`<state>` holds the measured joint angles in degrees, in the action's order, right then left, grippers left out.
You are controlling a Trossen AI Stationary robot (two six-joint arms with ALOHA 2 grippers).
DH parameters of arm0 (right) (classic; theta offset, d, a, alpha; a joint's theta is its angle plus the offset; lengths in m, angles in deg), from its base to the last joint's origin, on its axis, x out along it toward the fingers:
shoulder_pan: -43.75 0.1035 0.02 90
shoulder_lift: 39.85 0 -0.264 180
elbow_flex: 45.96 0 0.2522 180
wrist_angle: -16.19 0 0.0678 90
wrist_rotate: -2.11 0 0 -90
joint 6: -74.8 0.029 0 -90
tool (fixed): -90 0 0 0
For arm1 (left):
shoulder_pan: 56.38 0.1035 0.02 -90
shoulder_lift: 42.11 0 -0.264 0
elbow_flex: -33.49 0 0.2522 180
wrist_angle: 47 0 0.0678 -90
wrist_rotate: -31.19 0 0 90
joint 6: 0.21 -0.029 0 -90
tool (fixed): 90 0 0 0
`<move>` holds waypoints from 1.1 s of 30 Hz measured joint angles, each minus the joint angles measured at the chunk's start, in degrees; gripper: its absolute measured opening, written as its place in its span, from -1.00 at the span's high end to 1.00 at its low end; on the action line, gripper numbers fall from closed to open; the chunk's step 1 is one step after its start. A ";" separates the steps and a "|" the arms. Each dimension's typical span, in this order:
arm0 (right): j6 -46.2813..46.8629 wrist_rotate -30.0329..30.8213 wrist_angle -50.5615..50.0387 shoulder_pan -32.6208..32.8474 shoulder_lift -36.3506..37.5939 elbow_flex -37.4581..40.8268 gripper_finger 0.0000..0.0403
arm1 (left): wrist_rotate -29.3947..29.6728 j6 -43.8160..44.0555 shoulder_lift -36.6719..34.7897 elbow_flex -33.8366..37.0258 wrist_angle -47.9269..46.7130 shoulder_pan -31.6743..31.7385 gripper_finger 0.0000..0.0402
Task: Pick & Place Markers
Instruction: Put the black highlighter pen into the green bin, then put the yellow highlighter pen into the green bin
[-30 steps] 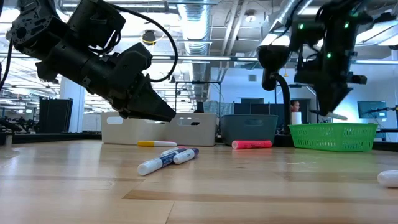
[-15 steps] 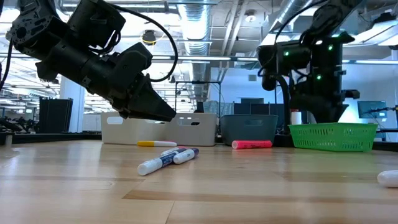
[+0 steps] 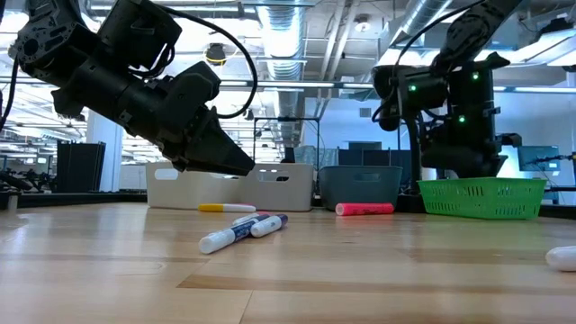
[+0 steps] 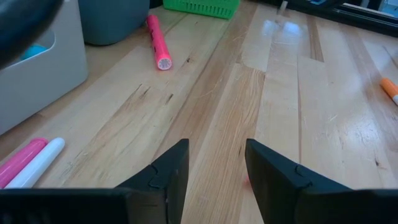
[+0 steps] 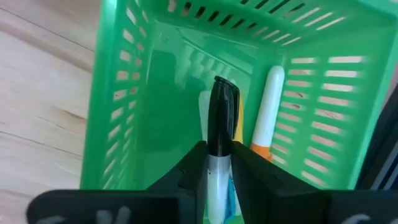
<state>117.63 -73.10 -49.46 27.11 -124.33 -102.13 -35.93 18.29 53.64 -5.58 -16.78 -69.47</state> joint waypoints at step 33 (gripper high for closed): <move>-19.12 4.62 13.26 18.99 23.61 -9.91 0.32 | 0.01 15.00 0.00 -14.49 -27.27 -9.54 0.33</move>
<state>98.51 -68.48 -36.19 46.10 -100.72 -112.04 -35.92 33.29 53.64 -20.07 -44.05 -79.01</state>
